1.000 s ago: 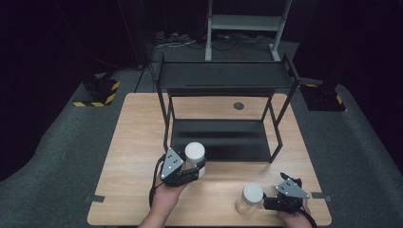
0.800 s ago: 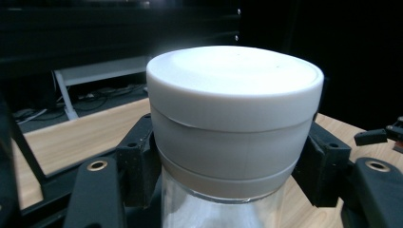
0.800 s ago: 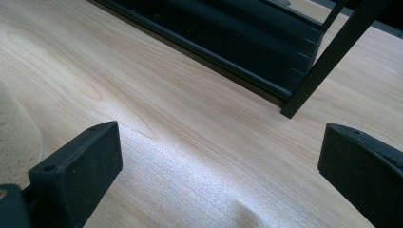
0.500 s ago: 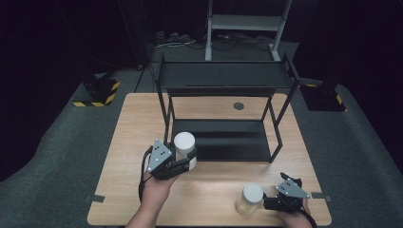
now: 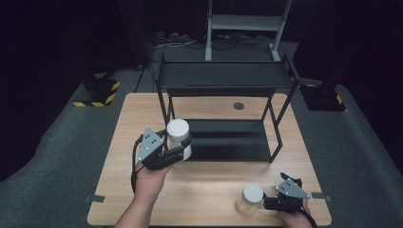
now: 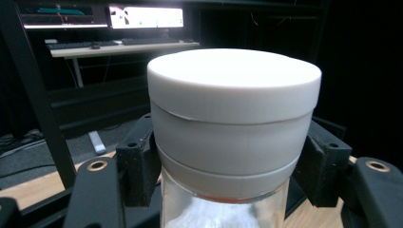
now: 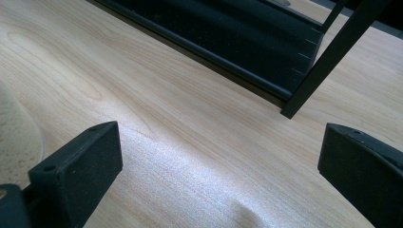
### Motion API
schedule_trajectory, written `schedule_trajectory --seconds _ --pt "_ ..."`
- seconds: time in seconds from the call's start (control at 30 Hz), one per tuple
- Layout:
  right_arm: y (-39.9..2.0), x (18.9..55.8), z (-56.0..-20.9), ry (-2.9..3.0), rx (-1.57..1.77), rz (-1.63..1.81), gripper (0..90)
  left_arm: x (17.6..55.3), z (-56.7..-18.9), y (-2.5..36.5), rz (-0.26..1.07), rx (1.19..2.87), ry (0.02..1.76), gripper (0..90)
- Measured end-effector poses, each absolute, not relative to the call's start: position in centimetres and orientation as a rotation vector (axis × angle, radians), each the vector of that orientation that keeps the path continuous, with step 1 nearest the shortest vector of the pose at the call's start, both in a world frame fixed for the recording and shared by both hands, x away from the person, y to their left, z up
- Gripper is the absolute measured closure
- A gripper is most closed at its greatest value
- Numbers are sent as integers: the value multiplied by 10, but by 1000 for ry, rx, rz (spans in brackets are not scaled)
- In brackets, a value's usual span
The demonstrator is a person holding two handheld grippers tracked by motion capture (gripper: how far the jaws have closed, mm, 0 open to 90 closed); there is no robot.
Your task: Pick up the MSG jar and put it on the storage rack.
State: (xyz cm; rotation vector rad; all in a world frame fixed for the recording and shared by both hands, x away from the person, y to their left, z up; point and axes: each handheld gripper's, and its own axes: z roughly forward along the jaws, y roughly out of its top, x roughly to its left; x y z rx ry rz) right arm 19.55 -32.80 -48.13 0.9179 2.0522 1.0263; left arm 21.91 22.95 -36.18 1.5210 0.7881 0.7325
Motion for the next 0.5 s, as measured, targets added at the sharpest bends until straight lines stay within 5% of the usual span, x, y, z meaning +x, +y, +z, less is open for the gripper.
schedule_trajectory --seconds 0.5 --pt "-329 196 -481 2052 919 1031 0 226 -338 225 751 1502 778 347"
